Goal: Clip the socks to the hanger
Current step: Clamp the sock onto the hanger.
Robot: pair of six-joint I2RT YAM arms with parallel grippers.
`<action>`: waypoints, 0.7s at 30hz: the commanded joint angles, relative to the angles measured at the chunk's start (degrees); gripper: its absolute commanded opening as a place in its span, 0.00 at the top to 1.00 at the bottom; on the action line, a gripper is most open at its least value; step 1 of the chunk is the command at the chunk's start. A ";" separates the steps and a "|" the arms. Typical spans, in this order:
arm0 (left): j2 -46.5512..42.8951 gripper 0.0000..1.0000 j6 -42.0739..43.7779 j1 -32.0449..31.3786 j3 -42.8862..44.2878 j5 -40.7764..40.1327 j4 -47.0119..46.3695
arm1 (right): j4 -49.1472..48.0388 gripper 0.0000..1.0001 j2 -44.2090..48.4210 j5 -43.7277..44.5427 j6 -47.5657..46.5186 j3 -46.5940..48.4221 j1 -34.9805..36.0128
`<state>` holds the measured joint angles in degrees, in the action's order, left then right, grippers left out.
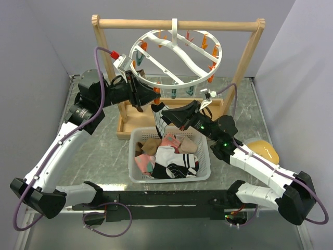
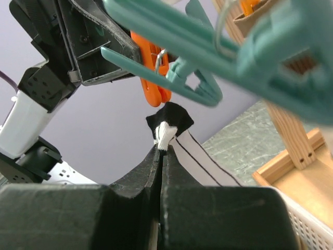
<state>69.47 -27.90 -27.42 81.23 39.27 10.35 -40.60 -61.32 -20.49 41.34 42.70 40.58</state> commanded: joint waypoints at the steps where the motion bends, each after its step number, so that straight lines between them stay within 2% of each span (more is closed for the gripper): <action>1: -1.27 0.99 -1.19 0.26 -1.16 5.47 -0.24 | -6.33 1.00 -0.64 -1.65 1.72 -0.51 -1.11; 11: -1.27 0.99 -2.95 0.61 -2.13 7.05 -2.17 | -10.73 1.00 -3.98 -3.50 3.83 1.07 -1.47; 21: -1.36 0.99 -4.44 0.70 -3.45 7.58 -4.11 | -13.54 1.00 -2.58 -5.00 5.06 -0.07 -1.91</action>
<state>69.47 -31.14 -26.48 78.37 42.17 6.24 -48.10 -65.78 -23.79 45.41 42.04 39.40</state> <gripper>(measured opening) 0.317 0.031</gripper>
